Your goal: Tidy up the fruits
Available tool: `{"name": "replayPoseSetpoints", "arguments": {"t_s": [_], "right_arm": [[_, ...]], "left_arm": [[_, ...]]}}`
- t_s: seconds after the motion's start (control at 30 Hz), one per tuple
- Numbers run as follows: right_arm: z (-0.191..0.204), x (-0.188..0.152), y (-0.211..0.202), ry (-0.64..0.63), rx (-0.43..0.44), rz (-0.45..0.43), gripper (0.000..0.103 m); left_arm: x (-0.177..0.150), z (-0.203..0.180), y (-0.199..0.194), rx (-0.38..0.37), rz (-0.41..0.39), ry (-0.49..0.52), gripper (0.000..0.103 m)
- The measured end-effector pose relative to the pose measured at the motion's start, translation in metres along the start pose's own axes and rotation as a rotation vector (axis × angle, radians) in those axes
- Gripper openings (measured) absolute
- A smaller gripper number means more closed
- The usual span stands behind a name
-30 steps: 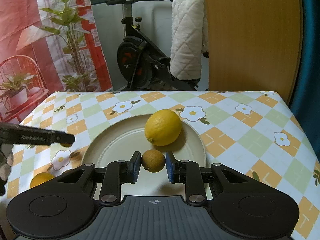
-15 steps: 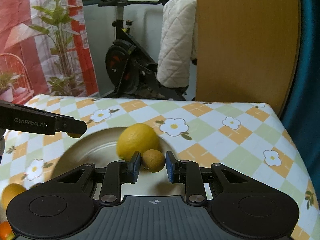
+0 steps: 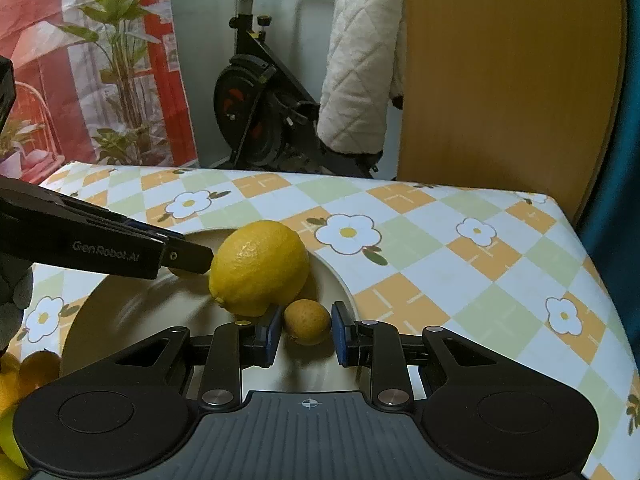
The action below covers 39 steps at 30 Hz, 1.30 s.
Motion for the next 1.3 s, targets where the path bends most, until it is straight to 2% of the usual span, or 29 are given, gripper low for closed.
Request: {"name": "replayPoseSetpoints", "arguments": {"t_s": [0.43,0.57,0.97,1.3], "right_arm": [[0.003,0.001,0.001,-0.005,-0.006,0.011,0.028],[0.003,0.005,-0.007,0.009,-0.012,-0.004,0.031],[0.008,0.009,-0.056,0.124,-0.004,-0.057,0.036],[0.036,-0.003,-0.077,0.151,0.056,-0.041,0.037]], "left_arm": [[0.003,0.003,0.002,0.001,0.013,-0.021,0.032],[0.008,0.003,-0.007,-0.001,-0.004,-0.029,0.036],[0.016,0.028,-0.073,0.019,-0.072,-0.086,0.037],[-0.017,0.063,-0.135,0.111,-0.093,-0.160,0.037]]}}
Point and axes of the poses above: each gripper's, at about its wrist camera, not at the fingertips, and y roughly the way its jaws point, z to its left, x to its top, the point moved 2 cm from there along y, roughly the way its jaws point, and after that the axes turned 10 degrees about -z, right-handed, at the moved point
